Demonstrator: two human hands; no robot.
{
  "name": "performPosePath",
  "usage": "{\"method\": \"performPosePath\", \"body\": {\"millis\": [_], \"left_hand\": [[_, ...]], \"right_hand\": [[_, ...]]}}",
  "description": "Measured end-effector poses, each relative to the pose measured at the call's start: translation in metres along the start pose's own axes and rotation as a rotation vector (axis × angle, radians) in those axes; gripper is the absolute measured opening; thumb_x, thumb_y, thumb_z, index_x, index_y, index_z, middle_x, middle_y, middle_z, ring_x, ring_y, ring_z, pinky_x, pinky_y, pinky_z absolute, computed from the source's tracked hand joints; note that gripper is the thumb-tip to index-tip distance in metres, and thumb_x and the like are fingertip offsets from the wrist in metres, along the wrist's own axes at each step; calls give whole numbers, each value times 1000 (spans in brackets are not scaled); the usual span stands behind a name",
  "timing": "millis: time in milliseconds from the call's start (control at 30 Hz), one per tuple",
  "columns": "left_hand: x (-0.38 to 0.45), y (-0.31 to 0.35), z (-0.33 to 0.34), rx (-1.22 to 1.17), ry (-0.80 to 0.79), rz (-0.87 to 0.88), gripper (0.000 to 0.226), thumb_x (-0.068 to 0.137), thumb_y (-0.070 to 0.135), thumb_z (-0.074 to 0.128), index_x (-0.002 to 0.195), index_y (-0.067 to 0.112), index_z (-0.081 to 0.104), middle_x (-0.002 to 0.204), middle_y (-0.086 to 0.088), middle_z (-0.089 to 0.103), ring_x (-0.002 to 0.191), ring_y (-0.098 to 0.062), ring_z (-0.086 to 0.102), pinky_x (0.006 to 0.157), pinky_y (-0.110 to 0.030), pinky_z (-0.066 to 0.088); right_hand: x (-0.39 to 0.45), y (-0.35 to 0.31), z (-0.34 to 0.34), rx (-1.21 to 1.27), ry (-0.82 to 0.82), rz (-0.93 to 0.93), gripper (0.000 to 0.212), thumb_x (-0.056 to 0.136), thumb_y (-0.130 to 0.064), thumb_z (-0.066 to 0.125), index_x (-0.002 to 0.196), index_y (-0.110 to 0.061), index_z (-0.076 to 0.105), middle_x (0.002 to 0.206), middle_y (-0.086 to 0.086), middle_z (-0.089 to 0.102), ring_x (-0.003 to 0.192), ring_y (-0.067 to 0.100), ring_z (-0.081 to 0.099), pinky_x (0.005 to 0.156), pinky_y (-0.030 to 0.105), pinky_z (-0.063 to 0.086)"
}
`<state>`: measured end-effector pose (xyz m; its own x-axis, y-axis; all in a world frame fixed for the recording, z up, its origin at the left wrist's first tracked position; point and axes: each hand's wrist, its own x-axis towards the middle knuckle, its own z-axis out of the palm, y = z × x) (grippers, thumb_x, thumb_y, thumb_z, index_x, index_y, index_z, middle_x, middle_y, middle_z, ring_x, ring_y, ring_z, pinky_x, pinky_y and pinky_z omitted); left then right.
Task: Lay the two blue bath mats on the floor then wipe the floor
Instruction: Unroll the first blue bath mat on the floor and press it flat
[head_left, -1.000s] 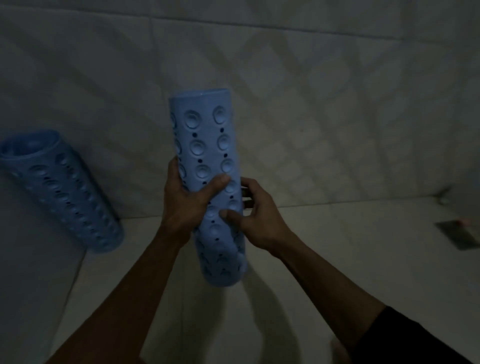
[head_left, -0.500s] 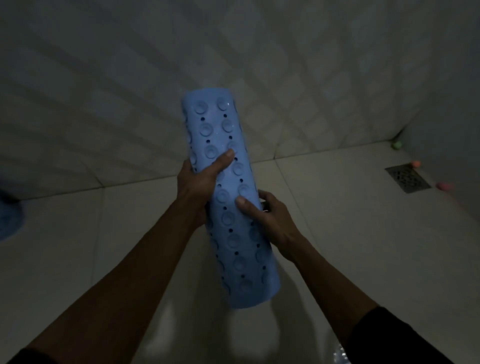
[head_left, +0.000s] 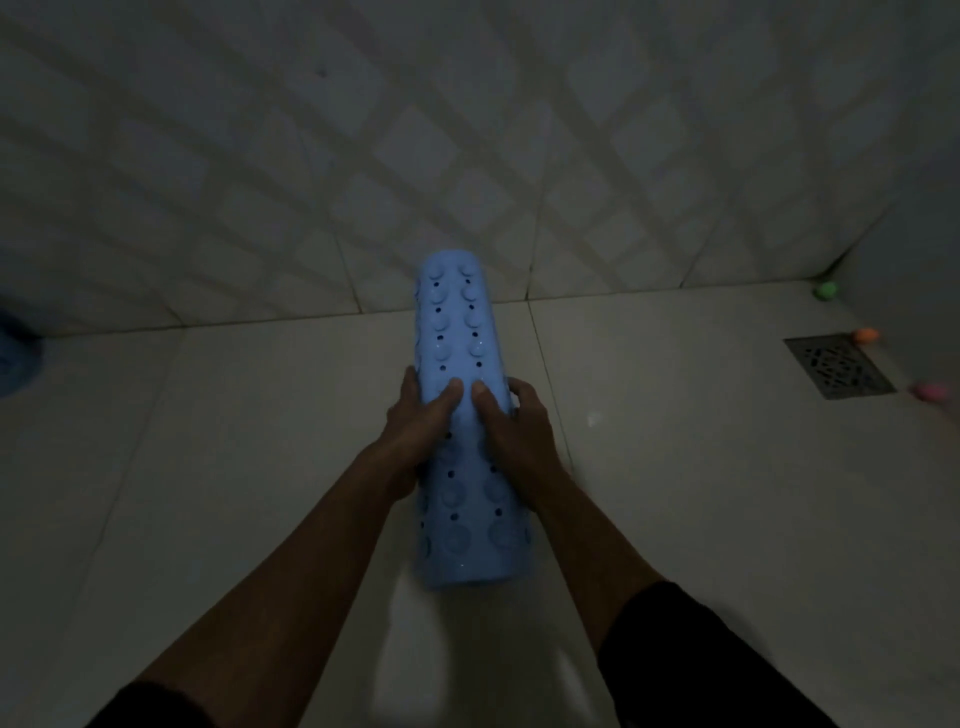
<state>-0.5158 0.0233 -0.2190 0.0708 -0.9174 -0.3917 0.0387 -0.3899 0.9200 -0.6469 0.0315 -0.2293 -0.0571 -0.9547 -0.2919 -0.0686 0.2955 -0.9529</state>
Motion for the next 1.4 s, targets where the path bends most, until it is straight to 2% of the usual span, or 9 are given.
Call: {"method": "performPosePath", "body": {"millis": [167,267,333,567,733,900,1000,1200,1400], "left_hand": [[-18,-30,45,-32,1,-24,37,93,35,66,121,33,43,102,10,62,87,-9,67,57,-20,58],[-19,-42,75,-86,-45,-32,27,95,24,65,118,31,54,108,1,67,94,-17,70,74,-37,63],[-18,-48,93,-130,-40,-86,37,94,23,67,127,19,52,116,-7,67,101,-26,69,84,-47,60],[-10,-64,111,-54,-3,-80,44,96,25,65,136,12,53,125,-12,67,108,-30,68,90,-48,58],[-11,-65,99,143,61,-42,38,97,33,62,132,18,58,125,-7,67,107,-24,67,93,-48,57],[-6,-69,71,153,146,-154,51,100,31,56,147,15,43,140,-14,56,120,-32,59,101,-49,51],[-13,-68,55,118,121,-245,66,94,46,60,151,19,39,138,-12,57,114,-31,62,87,-45,58],[-32,-69,34,122,76,-229,62,94,44,62,145,14,47,133,-16,61,111,-33,65,90,-54,57],[-45,-75,7,85,32,-231,56,87,53,67,132,21,61,114,-3,72,96,-21,73,83,-45,61]], "right_hand": [[-10,27,-47,-109,53,-10,53,90,-55,58,132,-25,47,110,-6,61,92,10,64,72,24,55],[-5,35,-75,-191,54,-5,57,91,-56,55,137,-25,43,109,-7,59,89,8,61,68,19,50],[1,41,-89,-236,62,-4,57,92,-56,54,137,-24,43,116,-2,62,96,13,63,78,29,55],[15,62,-100,-319,83,44,63,92,-59,49,142,-25,34,135,8,55,117,26,57,99,47,48],[10,64,-86,-719,153,34,69,89,-71,34,145,-30,25,151,6,30,137,28,25,109,54,26],[0,61,-63,-592,133,-75,50,100,-50,29,145,-28,32,139,11,47,124,33,46,101,44,37],[-1,60,-59,-553,135,-161,42,101,-30,42,141,-19,44,131,13,53,118,31,53,97,36,40],[-4,60,-48,-428,31,107,81,88,-59,57,151,-17,29,150,9,41,133,29,45,108,45,40],[-18,54,-22,-428,126,-9,42,101,-43,42,137,-21,47,130,6,58,114,26,57,90,33,43]]}}
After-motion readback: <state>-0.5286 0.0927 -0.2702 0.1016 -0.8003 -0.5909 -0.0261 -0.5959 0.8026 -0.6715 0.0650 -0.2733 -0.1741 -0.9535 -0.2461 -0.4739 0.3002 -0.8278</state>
